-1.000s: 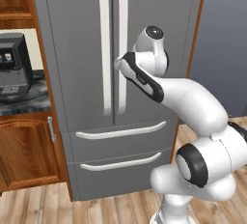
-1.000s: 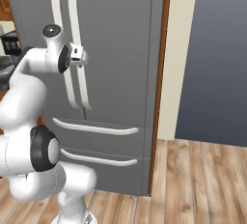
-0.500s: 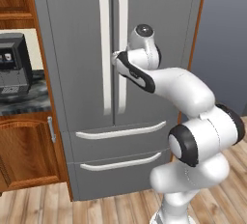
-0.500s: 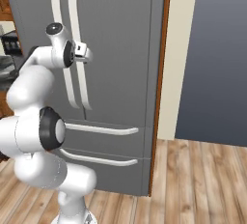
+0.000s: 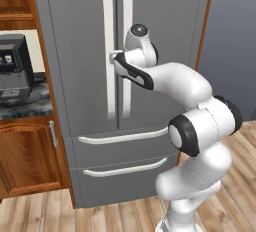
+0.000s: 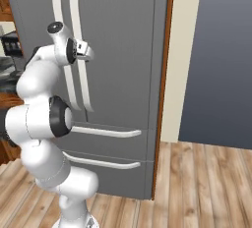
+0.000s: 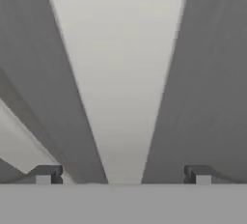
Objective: Retrieve the sausage and cheese from the fridge and place them on the cutting board on the counter.
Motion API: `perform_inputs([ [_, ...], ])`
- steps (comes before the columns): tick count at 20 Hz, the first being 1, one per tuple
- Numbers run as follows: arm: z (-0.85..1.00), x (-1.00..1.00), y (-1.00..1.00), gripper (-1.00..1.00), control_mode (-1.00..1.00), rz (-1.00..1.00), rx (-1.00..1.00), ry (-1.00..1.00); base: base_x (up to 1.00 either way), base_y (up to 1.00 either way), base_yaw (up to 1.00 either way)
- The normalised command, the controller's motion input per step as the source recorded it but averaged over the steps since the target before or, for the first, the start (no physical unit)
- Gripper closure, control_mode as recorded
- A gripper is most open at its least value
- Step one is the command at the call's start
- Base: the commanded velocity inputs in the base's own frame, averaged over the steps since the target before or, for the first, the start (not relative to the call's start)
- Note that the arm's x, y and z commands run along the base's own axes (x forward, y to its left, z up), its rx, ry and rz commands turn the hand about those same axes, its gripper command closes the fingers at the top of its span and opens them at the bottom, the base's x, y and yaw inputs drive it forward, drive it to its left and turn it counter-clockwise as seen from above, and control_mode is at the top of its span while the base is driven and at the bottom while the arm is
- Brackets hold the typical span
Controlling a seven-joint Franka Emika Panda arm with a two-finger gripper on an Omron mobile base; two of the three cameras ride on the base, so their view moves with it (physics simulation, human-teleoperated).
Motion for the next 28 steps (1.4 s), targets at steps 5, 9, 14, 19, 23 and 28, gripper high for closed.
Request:
perform_inputs([
  [5,-0.12,0.45,0.00,-1.00,-1.00,0.00,-0.01,-0.04,0.00,0.00,0.00],
  [9,-0.17,0.40,0.03,-1.00,-1.00,0.00,0.00,-0.10,0.00,0.00,0.00],
  [14,-0.17,0.36,0.01,-1.00,-1.00,0.00,0.00,-0.05,0.00,0.00,0.00],
  [19,-0.02,0.15,-0.02,1.00,-1.00,-0.01,0.00,0.02,0.00,0.00,0.00],
  [23,0.05,-0.29,-0.11,1.00,-1.00,0.00,0.08,0.00,0.00,0.00,0.00],
  [28,0.09,-0.71,-0.21,1.00,-1.00,0.00,0.09,0.00,0.00,0.00,0.00],
])
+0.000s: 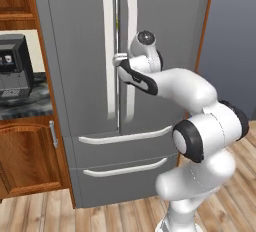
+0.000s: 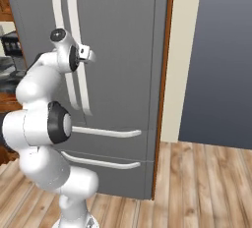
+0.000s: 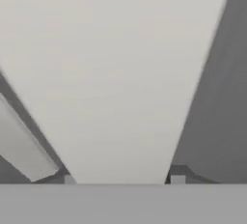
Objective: Retrieve the sausage and cheese from the fridge and place them on the cutting board on the counter.
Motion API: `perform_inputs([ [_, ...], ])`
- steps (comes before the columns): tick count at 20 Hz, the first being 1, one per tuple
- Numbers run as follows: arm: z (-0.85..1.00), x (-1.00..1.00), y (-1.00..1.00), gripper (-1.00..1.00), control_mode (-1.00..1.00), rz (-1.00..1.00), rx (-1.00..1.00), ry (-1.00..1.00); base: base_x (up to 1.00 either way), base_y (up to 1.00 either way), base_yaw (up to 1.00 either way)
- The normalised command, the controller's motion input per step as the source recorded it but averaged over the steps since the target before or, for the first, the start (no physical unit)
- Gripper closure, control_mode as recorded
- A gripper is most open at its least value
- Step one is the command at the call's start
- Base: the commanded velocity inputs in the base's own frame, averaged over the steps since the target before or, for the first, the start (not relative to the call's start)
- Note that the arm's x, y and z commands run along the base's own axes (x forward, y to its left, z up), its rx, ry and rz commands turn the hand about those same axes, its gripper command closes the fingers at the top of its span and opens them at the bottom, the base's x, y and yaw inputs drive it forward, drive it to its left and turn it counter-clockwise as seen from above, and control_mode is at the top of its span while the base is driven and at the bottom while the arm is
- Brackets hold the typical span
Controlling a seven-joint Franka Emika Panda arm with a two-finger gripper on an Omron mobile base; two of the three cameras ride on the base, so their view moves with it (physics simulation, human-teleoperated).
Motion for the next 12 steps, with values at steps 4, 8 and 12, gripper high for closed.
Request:
perform_inputs([
  [4,0.03,-0.91,-0.47,1.00,-1.00,-0.01,0.06,0.00,0.00,0.00,0.00],
  [8,0.00,-0.85,-0.62,1.00,-1.00,0.00,0.03,0.00,0.00,0.00,0.00],
  [12,0.00,-0.79,-0.72,1.00,-1.00,0.00,0.02,0.00,0.00,0.00,0.00],
])
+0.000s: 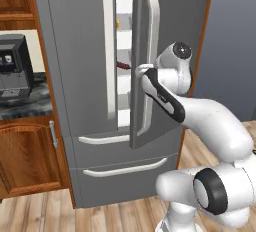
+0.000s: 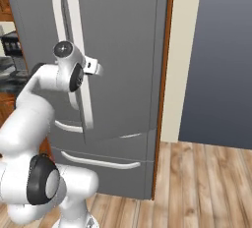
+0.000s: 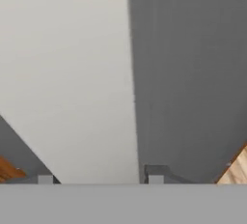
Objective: Retrieve the sausage and cheese from the fridge and place them on the cutting board on the counter.
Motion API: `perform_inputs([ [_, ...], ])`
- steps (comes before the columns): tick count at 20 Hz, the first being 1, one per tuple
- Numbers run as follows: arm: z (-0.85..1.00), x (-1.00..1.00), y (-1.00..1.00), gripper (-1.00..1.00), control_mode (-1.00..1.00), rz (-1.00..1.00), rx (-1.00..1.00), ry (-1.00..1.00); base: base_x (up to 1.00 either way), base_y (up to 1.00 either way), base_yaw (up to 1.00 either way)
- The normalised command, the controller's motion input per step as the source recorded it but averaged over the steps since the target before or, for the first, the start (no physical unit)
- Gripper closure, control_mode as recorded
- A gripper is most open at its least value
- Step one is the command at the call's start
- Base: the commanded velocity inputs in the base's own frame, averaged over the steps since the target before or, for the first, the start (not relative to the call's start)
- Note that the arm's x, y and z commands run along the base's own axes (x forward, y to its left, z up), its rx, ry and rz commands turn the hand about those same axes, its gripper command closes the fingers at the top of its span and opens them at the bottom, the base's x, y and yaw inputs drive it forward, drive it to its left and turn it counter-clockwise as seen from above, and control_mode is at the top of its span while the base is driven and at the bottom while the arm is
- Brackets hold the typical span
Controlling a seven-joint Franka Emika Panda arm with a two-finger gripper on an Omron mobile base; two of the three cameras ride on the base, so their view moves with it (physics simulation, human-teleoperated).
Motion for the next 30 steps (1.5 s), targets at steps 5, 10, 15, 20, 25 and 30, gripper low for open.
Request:
perform_inputs([
  [5,0.00,-0.75,-0.76,1.00,-1.00,0.00,0.02,0.00,0.00,0.00,0.00],
  [10,0.00,-0.70,-0.75,1.00,-1.00,0.00,0.01,0.00,0.00,0.00,0.00],
  [15,0.01,-0.67,-0.56,-1.00,-1.00,-0.03,0.00,0.01,0.00,0.00,0.00],
  [20,0.00,-0.61,0.29,-1.00,-1.00,-0.07,0.00,0.01,0.00,0.00,0.00],
  [25,0.00,-0.39,0.73,-1.00,-1.00,-0.08,0.00,0.00,0.00,0.00,0.00],
  [30,0.00,-0.09,0.61,-1.00,-1.00,-0.30,0.00,0.05,0.00,0.00,0.00],
])
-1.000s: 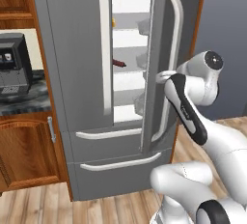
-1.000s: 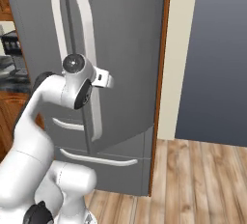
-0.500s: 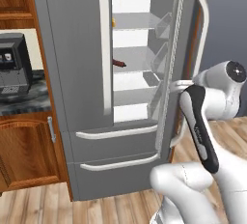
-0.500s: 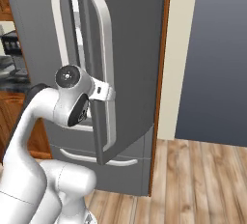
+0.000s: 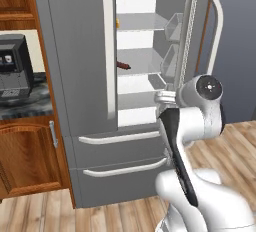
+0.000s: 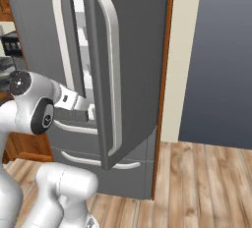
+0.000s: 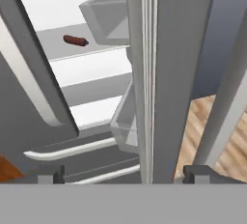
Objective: Retrieve the sausage and cheese from the fridge and place them on the cutting board on the counter.
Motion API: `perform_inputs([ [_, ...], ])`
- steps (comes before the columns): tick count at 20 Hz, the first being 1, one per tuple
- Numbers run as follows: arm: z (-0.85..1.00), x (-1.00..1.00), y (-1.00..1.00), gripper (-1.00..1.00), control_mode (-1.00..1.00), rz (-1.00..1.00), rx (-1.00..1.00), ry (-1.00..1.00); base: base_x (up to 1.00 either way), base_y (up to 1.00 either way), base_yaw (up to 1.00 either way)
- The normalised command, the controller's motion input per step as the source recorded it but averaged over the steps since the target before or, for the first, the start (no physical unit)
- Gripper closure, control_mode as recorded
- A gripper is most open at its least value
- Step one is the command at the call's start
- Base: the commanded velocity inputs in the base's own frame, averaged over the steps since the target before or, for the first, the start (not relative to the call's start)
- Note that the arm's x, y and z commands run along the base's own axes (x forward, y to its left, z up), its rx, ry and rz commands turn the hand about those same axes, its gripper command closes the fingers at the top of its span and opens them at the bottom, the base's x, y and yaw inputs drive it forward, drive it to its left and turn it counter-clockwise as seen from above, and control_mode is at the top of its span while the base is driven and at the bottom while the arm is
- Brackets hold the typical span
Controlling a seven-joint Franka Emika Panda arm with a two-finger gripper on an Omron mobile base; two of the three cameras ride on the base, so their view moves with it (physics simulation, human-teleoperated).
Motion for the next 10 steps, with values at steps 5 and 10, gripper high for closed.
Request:
perform_inputs([
  [5,0.00,0.41,0.37,-1.00,-1.00,-0.49,0.01,0.00,0.00,0.00,0.00],
  [10,-0.04,0.40,0.29,-1.00,-1.00,-0.46,0.25,0.00,0.00,0.00,0.00],
])
